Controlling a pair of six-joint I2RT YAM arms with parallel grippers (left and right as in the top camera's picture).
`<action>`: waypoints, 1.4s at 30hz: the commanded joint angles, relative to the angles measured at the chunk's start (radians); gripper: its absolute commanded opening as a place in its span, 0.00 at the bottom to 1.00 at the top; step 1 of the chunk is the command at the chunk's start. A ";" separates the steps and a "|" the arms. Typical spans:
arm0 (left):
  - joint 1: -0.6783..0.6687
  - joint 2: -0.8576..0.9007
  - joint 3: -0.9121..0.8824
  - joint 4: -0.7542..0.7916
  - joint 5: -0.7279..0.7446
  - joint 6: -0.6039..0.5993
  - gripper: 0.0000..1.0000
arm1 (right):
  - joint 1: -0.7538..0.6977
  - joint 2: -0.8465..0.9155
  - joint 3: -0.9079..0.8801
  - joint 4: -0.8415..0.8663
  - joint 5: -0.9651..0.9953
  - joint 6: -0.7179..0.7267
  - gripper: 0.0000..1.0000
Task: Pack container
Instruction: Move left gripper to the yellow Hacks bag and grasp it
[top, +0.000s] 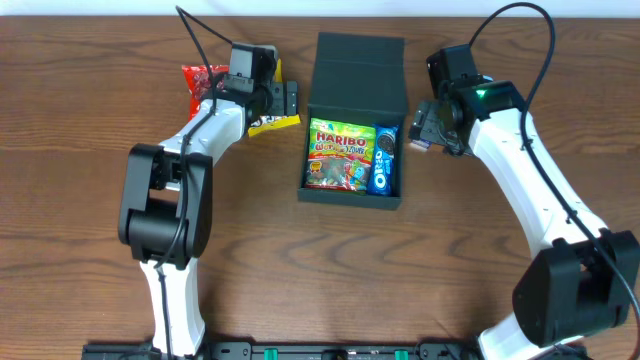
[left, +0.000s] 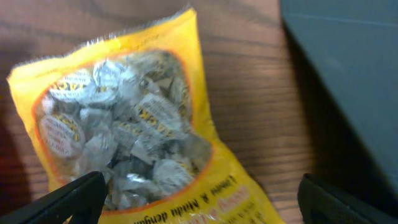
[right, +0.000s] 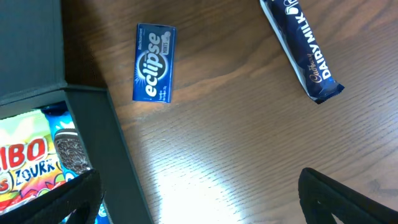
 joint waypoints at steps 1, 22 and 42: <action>0.020 0.035 0.025 -0.012 0.001 -0.056 0.93 | -0.009 -0.014 -0.002 0.000 0.007 -0.013 0.99; 0.027 0.039 0.132 -0.187 0.016 0.008 0.06 | -0.009 -0.014 -0.002 -0.002 0.003 -0.013 0.99; -0.026 -0.093 0.693 -0.719 -0.019 0.433 0.06 | -0.087 -0.014 -0.002 -0.026 0.002 -0.013 0.99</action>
